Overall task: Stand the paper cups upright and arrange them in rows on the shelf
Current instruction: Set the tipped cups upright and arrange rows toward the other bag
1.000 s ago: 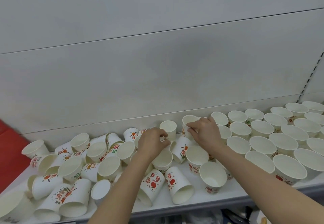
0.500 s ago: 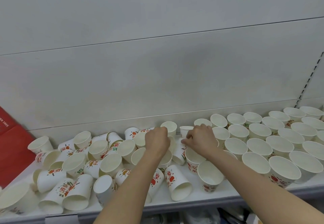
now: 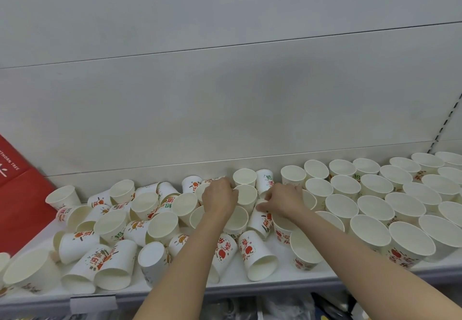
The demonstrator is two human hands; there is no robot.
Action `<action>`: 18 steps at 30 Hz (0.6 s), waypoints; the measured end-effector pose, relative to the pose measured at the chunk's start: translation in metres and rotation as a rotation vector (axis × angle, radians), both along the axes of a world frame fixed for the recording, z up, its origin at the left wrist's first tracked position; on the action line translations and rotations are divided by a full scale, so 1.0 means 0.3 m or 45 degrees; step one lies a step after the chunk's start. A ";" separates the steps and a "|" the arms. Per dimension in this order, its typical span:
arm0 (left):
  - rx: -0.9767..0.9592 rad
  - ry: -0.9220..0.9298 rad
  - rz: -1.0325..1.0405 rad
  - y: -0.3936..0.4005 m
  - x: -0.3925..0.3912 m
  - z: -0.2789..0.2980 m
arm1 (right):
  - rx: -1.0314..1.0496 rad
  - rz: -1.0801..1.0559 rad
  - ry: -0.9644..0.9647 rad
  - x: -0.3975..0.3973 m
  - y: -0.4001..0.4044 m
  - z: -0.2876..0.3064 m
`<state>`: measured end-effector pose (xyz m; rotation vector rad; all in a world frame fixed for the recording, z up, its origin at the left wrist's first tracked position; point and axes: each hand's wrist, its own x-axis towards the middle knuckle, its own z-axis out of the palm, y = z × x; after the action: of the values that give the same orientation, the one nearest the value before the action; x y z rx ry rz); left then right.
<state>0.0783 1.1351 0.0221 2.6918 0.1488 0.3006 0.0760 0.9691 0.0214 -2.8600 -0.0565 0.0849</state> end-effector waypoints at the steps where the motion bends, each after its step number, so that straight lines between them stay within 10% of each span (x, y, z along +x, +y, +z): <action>1: -0.017 -0.019 -0.001 0.008 -0.013 0.002 | 0.100 -0.026 0.008 -0.004 0.001 0.008; 5: -0.116 -0.086 -0.020 0.065 -0.096 0.007 | 0.350 0.010 -0.256 -0.024 -0.038 0.022; 8: -0.145 -0.104 -0.156 0.092 -0.175 0.005 | 0.063 0.188 -0.577 -0.039 -0.069 -0.019; 18: 0.090 -0.111 -0.348 0.068 -0.300 -0.032 | 0.174 0.302 -0.743 -0.095 -0.053 0.007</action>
<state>-0.0118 1.1556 0.0124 2.7185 -0.2586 0.3426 0.0476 0.9530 0.0236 -2.6295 -0.4947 -0.6776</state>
